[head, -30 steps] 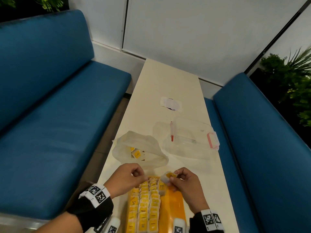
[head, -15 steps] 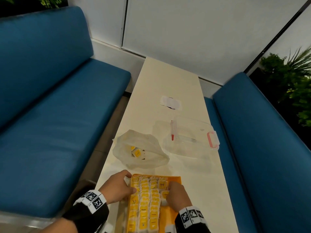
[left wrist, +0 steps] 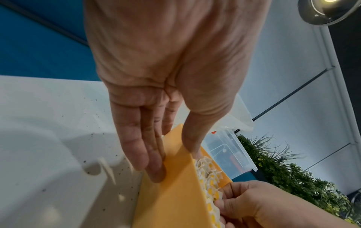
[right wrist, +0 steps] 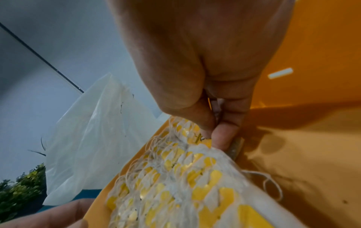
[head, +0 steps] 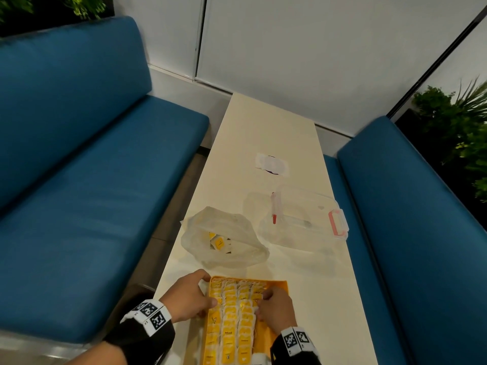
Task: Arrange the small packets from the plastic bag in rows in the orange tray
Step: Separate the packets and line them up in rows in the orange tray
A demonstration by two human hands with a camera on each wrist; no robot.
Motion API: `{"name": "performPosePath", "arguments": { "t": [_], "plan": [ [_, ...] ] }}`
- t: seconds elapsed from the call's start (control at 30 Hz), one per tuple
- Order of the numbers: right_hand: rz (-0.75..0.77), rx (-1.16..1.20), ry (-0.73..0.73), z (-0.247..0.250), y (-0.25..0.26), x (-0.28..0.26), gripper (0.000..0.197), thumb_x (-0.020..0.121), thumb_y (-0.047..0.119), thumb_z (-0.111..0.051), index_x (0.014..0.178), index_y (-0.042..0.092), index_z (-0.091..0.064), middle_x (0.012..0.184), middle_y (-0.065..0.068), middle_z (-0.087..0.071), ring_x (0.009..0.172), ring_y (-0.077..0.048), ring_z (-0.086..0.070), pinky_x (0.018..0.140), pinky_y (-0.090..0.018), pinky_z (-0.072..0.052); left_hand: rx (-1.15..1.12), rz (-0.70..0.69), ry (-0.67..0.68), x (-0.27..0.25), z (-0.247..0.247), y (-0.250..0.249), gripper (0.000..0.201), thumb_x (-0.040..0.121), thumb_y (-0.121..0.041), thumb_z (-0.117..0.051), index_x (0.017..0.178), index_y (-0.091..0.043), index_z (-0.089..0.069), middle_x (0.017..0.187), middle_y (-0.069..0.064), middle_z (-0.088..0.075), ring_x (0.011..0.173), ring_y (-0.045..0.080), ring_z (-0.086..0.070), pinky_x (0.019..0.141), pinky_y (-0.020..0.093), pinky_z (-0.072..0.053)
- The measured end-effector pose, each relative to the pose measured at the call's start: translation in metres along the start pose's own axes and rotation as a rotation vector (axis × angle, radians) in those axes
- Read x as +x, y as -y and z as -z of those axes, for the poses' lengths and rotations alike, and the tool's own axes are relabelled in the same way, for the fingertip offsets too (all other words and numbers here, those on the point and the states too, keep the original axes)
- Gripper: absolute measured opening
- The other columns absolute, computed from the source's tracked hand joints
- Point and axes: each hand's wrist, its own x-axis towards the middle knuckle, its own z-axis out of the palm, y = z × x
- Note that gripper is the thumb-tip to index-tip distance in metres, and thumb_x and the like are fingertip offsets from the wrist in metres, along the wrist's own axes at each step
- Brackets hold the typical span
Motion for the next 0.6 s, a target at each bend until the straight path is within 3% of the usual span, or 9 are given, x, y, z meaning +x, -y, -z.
{"name": "performPosePath", "arguments": {
  "t": [0.13, 0.2, 0.27, 0.33, 0.4, 0.5, 0.53, 0.6],
  "plan": [
    [-0.011, 0.014, -0.023, 0.002, 0.007, -0.009, 0.011, 0.079, 0.012, -0.058, 0.084, 0.021, -0.056, 0.089, -0.005, -0.07, 0.085, -0.023, -0.069, 0.081, -0.04, -0.059, 0.018, 0.004, 0.004, -0.001, 0.002, -0.001, 0.052, 0.084, -0.027, -0.081, 0.128, -0.023, -0.052, 0.086, 0.001, -0.072, 0.07, 0.017, -0.075, 0.064, 0.03, -0.062],
    [-0.003, -0.032, -0.031, 0.008, 0.017, -0.022, 0.008, 0.081, 0.012, -0.059, 0.085, 0.019, -0.056, 0.089, 0.0, -0.066, 0.083, -0.017, -0.065, 0.075, -0.032, -0.057, 0.063, 0.015, 0.012, -0.004, 0.005, -0.003, 0.054, 0.084, -0.035, -0.081, 0.129, -0.023, -0.053, 0.086, -0.001, -0.071, 0.069, 0.014, -0.074, 0.059, 0.023, -0.057],
    [0.036, -0.109, -0.065, 0.02, 0.027, -0.033, 0.005, 0.087, 0.013, -0.059, 0.09, 0.016, -0.055, 0.091, 0.003, -0.058, 0.084, -0.013, -0.056, 0.067, -0.022, -0.044, 0.154, 0.035, -0.018, -0.01, 0.012, -0.01, 0.047, 0.083, -0.047, -0.079, 0.119, -0.024, -0.059, 0.083, -0.003, -0.068, 0.064, 0.007, -0.07, 0.054, 0.016, -0.048],
    [0.097, -0.083, -0.138, 0.037, 0.038, -0.044, 0.01, 0.089, 0.017, -0.061, 0.097, 0.015, -0.055, 0.095, 0.001, -0.059, 0.084, -0.014, -0.056, 0.067, -0.023, -0.041, 0.226, 0.03, -0.155, -0.018, 0.027, -0.02, 0.037, 0.084, -0.057, -0.073, 0.096, -0.023, -0.064, 0.076, -0.003, -0.069, 0.06, 0.005, -0.068, 0.053, 0.019, -0.046],
    [0.18, 0.041, -0.198, 0.051, 0.048, -0.051, 0.028, 0.084, 0.027, -0.071, 0.104, 0.02, -0.053, 0.094, 0.001, -0.062, 0.084, -0.012, -0.059, 0.066, -0.023, -0.043, 0.207, 0.015, -0.386, -0.023, 0.044, -0.028, 0.04, 0.083, -0.062, -0.071, 0.085, -0.025, -0.058, 0.075, -0.003, -0.068, 0.066, 0.01, -0.067, 0.057, 0.027, -0.05],
    [0.253, 0.152, -0.171, 0.057, 0.064, -0.042, 0.058, 0.073, 0.048, -0.079, 0.115, 0.032, -0.044, 0.099, 0.006, -0.059, 0.09, -0.014, -0.064, 0.072, -0.027, -0.051, 0.095, -0.085, -0.616, -0.016, 0.067, -0.035, 0.044, 0.078, -0.059, -0.078, 0.098, -0.032, -0.05, 0.095, -0.014, -0.058, 0.081, 0.006, -0.06, 0.068, 0.031, -0.05],
    [0.246, 0.201, -0.138, 0.053, 0.07, -0.036, 0.061, 0.072, 0.05, -0.079, 0.117, 0.033, -0.043, 0.1, 0.005, -0.06, 0.087, -0.017, -0.067, 0.07, -0.03, -0.055, 0.072, -0.12, -0.622, -0.01, 0.07, -0.037, 0.042, 0.079, -0.055, -0.078, 0.104, -0.034, -0.052, 0.1, -0.017, -0.056, 0.084, 0.005, -0.06, 0.071, 0.032, -0.052],
    [0.228, 0.366, -0.072, 0.044, 0.083, -0.023, 0.045, 0.081, 0.036, -0.076, 0.114, 0.02, -0.051, 0.096, -0.005, -0.067, 0.075, -0.022, -0.073, 0.06, -0.032, -0.057, 0.064, -0.169, -0.615, 0.004, 0.073, -0.043, 0.02, 0.088, -0.043, -0.074, 0.099, -0.034, -0.06, 0.097, -0.015, -0.063, 0.085, 0.007, -0.064, 0.068, 0.024, -0.05]
  ]
}}
